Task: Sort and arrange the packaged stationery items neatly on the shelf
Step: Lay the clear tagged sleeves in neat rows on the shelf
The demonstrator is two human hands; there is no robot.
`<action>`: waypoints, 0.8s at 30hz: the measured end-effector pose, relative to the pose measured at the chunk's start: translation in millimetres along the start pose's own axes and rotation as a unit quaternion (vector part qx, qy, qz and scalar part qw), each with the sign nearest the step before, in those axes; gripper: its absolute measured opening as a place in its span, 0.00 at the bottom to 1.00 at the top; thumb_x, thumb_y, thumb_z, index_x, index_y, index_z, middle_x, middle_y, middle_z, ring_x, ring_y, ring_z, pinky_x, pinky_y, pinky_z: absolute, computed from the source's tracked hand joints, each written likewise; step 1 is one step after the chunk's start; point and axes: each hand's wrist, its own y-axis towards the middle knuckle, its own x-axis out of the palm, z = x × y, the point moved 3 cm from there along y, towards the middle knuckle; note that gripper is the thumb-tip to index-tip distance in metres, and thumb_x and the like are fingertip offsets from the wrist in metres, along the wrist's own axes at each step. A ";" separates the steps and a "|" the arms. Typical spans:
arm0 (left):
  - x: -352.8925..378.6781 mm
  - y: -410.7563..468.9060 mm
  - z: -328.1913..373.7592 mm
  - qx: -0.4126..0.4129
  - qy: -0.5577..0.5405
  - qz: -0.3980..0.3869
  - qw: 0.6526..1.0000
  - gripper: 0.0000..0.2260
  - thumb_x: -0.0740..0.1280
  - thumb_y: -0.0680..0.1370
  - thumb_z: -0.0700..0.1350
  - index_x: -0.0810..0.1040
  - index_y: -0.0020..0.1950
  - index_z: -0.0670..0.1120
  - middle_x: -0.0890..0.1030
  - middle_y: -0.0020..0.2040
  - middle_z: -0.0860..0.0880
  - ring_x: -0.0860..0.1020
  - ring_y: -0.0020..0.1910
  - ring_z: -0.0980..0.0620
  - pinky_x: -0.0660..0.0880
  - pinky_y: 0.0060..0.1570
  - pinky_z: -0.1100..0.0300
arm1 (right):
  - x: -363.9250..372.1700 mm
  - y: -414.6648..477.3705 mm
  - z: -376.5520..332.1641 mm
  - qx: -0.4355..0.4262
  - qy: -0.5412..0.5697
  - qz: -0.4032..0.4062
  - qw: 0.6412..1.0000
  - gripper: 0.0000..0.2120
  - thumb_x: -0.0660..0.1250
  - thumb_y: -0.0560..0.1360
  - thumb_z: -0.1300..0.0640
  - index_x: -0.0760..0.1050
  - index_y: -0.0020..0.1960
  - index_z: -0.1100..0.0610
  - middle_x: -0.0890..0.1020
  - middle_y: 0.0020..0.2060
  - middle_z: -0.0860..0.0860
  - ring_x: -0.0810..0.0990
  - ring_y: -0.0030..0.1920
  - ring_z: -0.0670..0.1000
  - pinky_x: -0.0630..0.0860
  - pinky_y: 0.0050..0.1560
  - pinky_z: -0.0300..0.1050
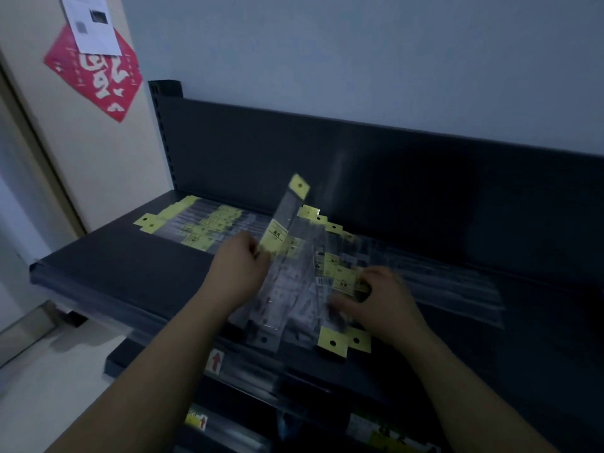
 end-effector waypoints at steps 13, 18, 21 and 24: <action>25.3 -20.7 -12.1 -0.143 -0.379 -0.135 0.904 0.07 0.60 0.78 0.32 0.77 0.53 0.34 0.85 0.43 0.40 0.84 0.44 0.44 0.82 0.42 0.56 | 5.1 -1.8 -15.2 0.044 0.029 0.011 0.999 0.20 0.68 0.65 0.37 0.72 0.40 0.53 0.68 0.51 0.48 0.66 0.55 0.49 0.69 0.54 0.44; 24.0 -25.1 -15.3 -0.137 -0.398 -0.146 0.895 0.08 0.62 0.79 0.35 0.78 0.54 0.34 0.85 0.45 0.40 0.84 0.46 0.44 0.80 0.44 0.58 | 3.0 0.8 -11.4 0.046 0.104 0.042 0.993 0.17 0.69 0.66 0.48 0.70 0.29 0.59 0.74 0.40 0.52 0.74 0.41 0.48 0.69 0.36 0.40; 21.7 -26.0 -10.8 -0.153 -0.437 -0.130 0.877 0.09 0.59 0.79 0.32 0.77 0.54 0.31 0.84 0.42 0.39 0.83 0.41 0.44 0.79 0.41 0.56 | -3.0 -1.4 -9.4 0.039 0.153 0.058 0.986 0.16 0.67 0.71 0.57 0.66 0.27 0.58 0.71 0.26 0.53 0.67 0.25 0.47 0.62 0.23 0.34; 18.0 -27.1 -4.4 -0.176 -0.480 -0.122 0.851 0.10 0.56 0.80 0.31 0.74 0.57 0.29 0.81 0.43 0.36 0.81 0.37 0.45 0.80 0.37 0.55 | -14.2 0.0 0.2 0.060 0.165 0.083 0.981 0.18 0.65 0.73 0.59 0.65 0.27 0.58 0.66 0.21 0.51 0.62 0.21 0.45 0.58 0.21 0.36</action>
